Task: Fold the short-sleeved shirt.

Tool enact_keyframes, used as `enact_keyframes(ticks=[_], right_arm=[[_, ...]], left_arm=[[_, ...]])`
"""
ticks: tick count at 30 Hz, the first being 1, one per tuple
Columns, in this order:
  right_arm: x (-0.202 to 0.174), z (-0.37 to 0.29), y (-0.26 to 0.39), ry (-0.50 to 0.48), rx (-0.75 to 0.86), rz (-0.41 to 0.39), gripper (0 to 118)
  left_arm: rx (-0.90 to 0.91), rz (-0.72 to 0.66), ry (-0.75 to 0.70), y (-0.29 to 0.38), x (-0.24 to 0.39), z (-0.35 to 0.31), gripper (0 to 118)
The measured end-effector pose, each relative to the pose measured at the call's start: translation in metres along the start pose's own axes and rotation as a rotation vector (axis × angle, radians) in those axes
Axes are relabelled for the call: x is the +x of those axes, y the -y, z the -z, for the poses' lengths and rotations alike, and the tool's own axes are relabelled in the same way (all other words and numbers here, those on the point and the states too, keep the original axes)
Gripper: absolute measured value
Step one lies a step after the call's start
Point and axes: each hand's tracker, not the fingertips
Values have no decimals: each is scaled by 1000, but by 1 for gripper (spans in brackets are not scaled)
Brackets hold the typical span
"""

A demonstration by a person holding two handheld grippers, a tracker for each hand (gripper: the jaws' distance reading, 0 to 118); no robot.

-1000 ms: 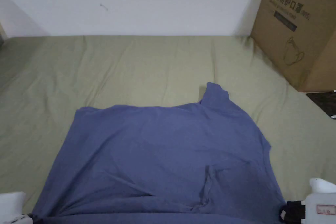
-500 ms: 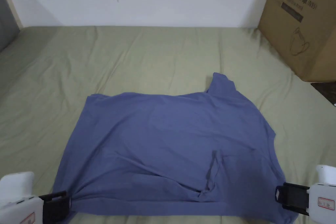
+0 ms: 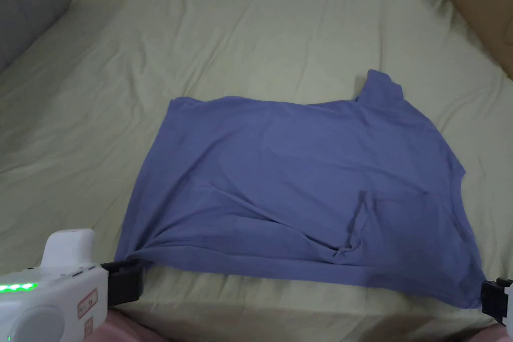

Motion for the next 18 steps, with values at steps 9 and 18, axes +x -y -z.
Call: enact_keyframes(ticks=[9, 18], right_arm=[[14, 7, 7, -5, -52, 46, 0], [16, 23, -9, -17, 0, -87, 93]], left_arm=[[-81, -64, 72, -5, 5, 44, 3], [-82, -39, 55, -9, 12, 25, 3]])
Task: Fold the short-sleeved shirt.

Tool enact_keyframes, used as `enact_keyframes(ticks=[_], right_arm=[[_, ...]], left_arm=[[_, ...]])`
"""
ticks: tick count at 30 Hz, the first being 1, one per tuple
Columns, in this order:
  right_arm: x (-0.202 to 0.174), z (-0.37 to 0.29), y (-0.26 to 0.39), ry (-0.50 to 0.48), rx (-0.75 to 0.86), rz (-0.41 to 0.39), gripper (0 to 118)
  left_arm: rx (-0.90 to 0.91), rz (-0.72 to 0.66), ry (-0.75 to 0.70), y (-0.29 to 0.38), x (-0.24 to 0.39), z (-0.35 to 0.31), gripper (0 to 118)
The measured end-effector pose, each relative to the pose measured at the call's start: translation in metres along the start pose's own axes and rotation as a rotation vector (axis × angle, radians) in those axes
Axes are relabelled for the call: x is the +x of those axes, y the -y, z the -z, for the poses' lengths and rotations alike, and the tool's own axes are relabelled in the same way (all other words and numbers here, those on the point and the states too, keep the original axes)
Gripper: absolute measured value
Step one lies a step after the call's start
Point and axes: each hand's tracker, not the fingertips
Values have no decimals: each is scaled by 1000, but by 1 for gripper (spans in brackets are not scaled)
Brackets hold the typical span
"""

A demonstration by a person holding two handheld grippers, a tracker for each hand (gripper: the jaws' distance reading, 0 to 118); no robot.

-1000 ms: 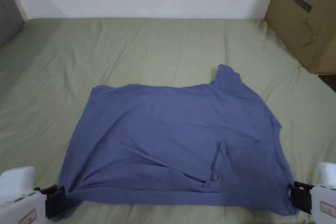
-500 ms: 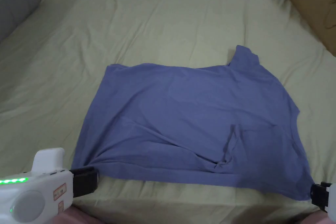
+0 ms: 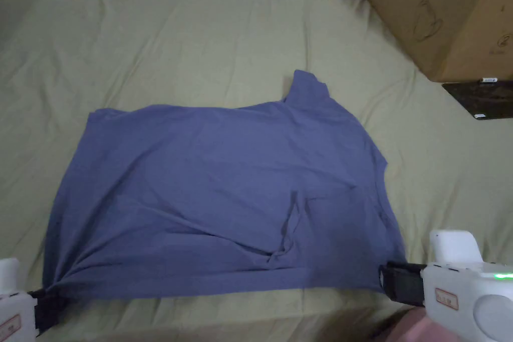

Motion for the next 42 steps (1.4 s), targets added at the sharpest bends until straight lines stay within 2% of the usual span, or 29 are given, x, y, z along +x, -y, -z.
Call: enact_keyframes(ticks=[2, 3, 4, 5, 6, 8, 10, 12, 16, 20, 22, 24, 26, 28, 29, 30, 31, 32, 33, 34, 37, 38, 39, 40, 41, 42], right_arm=[[8, 17, -9, -30, -8, 39, 91], [12, 26, -12, -45, -19, 46, 82], [14, 37, -12, -42, -35, 40, 30], [13, 45, -12, -35, -54, 35, 4], [14, 55, -9, 1, -124, -12, 4], [9, 51, -5, -55, -147, -21, 4], [6, 38, -4, -24, -79, -33, 4], [8, 22, -10, -39, -40, 16, 4], [6, -2, -27, -69, -9, 28, 4], [12, -4, -62, -107, 14, 96, 4], [10, 3, -83, -93, 18, 106, 4], [8, 16, -110, -52, 20, 75, 4], [3, 37, -133, -29, 7, 52, 4], [3, 65, -154, -18, -26, 66, 4], [2, 78, -160, -14, -51, 63, 4], [0, 89, -163, -1, -56, 75, 4], [-2, 98, -164, 9, -58, 70, 14], [2, 106, -164, 22, -85, 55, 43], [1, 111, -162, 49, -120, 41, 79], [1, 115, -160, 54, -145, 28, 97], [10, 93, -144, 32, -97, 31, 96], [11, 85, -140, 42, -83, 25, 96], [12, 76, -133, 46, -56, 16, 95], [14, 64, -127, 42, -31, 7, 91], [14, 51, -117, 38, -28, 4, 85], [14, 41, -108, 25, -10, 8, 72]], left_arm=[[2, 20, -9, -1, 4, -1, 3], [0, 26, -13, -1, 5, -1, 3], [-3, 28, -12, -1, 6, 0, 3], [-6, 29, -12, -1, 5, 1, 3], [-12, 26, -15, -2, 5, 2, 3], [-15, 27, -12, -2, 7, 0, 3], [-16, 34, -20, -5, 3, 0, 3], [-13, 41, -25, -8, 5, -3, 3], [-2, 54, -25, -24, 5, -12, 3], [22, 201, -45, -62, 16, -15, 3], [40, 201, -40, -86, 18, -11, 3], [52, 201, -28, -119, 23, 1, 3], [47, 226, -27, -148, 29, 24, 3], [9, 278, -55, -174, 37, 53, 3], [-9, 282, -67, -181, 40, 65, 8], [-28, 282, -72, -187, 42, 76, 21], [-39, 280, -80, -192, 42, 84, 50], [-53, 268, -93, -194, 41, 91, 77], [-74, 245, -102, -194, 37, 94, 98], [-83, 225, -98, -192, 34, 93, 109], [-46, 170, -49, -176, 19, 70, 99], [-45, 159, -48, -170, 14, 61, 92], [-32, 143, -49, -161, 10, 52, 81], [-13, 126, -47, -150, 5, 42, 57], [14, 92, -41, -139, -1, 30, 37], [30, 61, -35, -127, -5, 21, 22]])
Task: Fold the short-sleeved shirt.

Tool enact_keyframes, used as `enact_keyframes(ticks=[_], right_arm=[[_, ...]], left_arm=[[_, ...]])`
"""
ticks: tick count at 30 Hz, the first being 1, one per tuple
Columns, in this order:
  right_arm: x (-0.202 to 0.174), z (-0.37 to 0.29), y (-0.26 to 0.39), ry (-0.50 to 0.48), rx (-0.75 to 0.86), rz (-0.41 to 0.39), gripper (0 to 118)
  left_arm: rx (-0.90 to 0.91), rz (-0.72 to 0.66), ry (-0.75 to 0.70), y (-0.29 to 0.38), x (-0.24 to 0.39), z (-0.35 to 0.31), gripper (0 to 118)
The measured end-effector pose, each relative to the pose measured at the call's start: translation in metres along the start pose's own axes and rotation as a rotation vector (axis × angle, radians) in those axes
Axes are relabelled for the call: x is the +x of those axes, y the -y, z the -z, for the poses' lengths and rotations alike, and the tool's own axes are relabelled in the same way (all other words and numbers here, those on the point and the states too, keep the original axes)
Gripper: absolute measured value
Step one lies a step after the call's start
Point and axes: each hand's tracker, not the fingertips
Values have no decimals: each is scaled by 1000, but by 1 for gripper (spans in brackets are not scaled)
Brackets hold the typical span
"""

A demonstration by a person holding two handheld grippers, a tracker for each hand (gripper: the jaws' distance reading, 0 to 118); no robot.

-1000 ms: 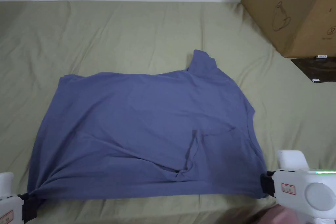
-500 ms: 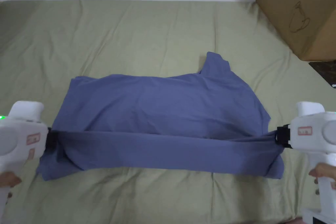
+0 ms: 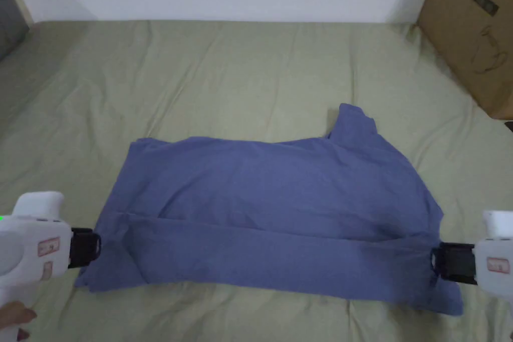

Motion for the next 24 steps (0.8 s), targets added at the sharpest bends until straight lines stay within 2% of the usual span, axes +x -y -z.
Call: enact_keyframes(ticks=[1, 2, 3, 5, 6, 9, 10, 11, 12, 13, 14, 15, 16, 17, 18, 19, 21, 24], right_arm=[[0, -10, 10, -28, 23, 11, 41], [-4, -19, 21, -43, 40, 18, 16], [-6, -24, 30, -52, 60, 41, 8], [-10, -27, 42, -90, 36, 77, 7], [-20, -21, 55, -135, -20, 57, 5], [-37, -6, 76, -100, -84, 19, 3], [-43, -3, 78, -100, -84, 12, 3], [-45, -5, 80, -103, -77, 19, 3], [-46, -7, 81, -112, -73, 24, 3], [-46, -9, 80, -129, -72, 33, 3], [-47, -13, 79, -138, -72, 40, 3], [-47, -15, 77, -127, -69, 42, 3], [-47, -16, 76, -120, -66, 41, 3], [-47, -17, 75, -110, -62, 40, 3], [-43, -19, 74, -103, -59, 42, 3], [-42, -20, 74, -103, -59, 43, 3], [-39, -22, 75, -100, -62, 46, 4], [-20, -14, 76, -72, -63, 40, 6]], left_arm=[[10, -43, 11, 14, -3, -8, 7], [16, -73, 34, 28, -4, -15, 2], [14, -83, 56, 41, -3, -19, 0], [37, -126, 73, 62, -4, -24, 0], [30, -128, 68, 69, -3, -22, 0], [10, -114, 54, 69, -5, -2, 0], [21, -122, 32, 65, -4, 2, 4], [29, -125, 25, 59, -6, 7, 21], [31, -128, 24, 52, -9, 12, 46], [30, -138, 20, 45, -9, 16, 85], [22, -142, 23, 38, -10, 23, 104], [21, -145, 35, 34, -10, 28, 110], [19, -159, 76, 29, -10, 36, 103], [-8, -161, 91, 26, -10, 46, 89], [-51, -172, 70, 26, -11, 57, 59], [-91, -172, 45, 27, -12, 67, 3], [-99, -193, 69, 36, -13, 76, 2], [-72, -120, 48, 33, -8, 66, 2]])
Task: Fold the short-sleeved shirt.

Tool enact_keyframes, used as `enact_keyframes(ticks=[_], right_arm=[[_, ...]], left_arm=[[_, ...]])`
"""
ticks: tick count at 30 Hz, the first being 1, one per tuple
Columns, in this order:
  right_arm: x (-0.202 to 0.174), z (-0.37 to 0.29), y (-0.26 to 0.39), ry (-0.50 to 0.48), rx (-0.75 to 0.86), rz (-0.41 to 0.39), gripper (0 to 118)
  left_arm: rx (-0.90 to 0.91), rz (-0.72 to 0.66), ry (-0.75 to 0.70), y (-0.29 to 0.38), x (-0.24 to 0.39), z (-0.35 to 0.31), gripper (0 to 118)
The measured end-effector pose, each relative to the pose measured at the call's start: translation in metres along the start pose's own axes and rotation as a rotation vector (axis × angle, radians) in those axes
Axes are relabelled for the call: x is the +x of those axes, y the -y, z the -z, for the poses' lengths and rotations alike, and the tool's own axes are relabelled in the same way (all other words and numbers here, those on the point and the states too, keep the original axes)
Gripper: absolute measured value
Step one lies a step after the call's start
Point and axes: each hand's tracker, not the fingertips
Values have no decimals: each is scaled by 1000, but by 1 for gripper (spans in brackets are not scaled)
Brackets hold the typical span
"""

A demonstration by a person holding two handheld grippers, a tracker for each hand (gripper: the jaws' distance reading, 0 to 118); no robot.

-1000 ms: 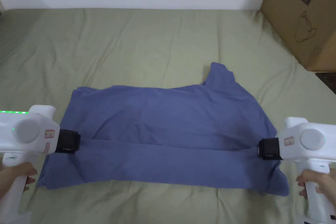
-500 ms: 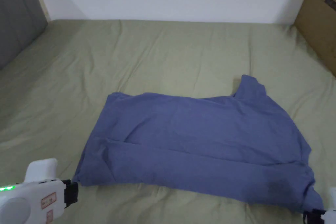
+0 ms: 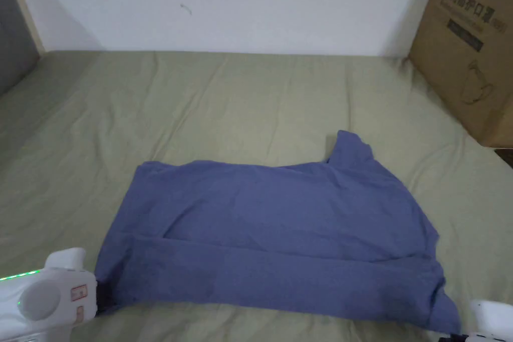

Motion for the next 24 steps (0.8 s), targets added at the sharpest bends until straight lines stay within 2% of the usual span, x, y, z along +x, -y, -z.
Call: enact_keyframes(ticks=[1, 3, 4, 8, 9, 11, 12, 13, 14, 15, 16, 17, 18, 24], right_arm=[[4, 1, -1, 4, 6, 2, 25], [11, 4, -6, 8, 13, 18, 83], [14, 8, -12, 10, 10, 39, 97], [29, 27, -40, -52, 44, 165, 97], [31, 41, -46, -48, 35, 159, 97], [33, 75, -55, 39, -64, 137, 97], [33, 90, -56, 76, -128, 151, 95], [33, 95, -54, 0, -145, 196, 82], [27, 88, -51, 15, -97, 173, 81], [21, 74, -52, 33, -78, 87, 75], [17, 65, -53, 21, -61, 33, 53], [13, 56, -52, 49, -44, 8, 26], [13, 51, -52, 25, -52, 15, 12], [11, 24, -50, -15, -39, 71, 10]], left_arm=[[8, 13, -5, -2, 1, -2, 2], [2, 34, -3, -5, 2, -6, 2], [14, 44, -4, -4, 5, -13, 2], [15, 39, 14, -6, 5, -22, 2], [13, 41, 15, -6, 5, -23, 2], [13, 52, 8, -6, 7, -22, 2], [10, 58, 7, -4, 0, -16, 2], [10, 66, 0, -3, 2, -16, 2], [10, 80, -8, -2, 4, -17, 2], [7, 100, -15, -1, 6, -18, 2], [9, 110, -22, -1, 6, -19, 2], [12, 121, -21, 0, 7, -20, 2], [12, 127, -16, -1, 7, -22, 2], [43, 138, -8, -2, 4, -47, 2]])
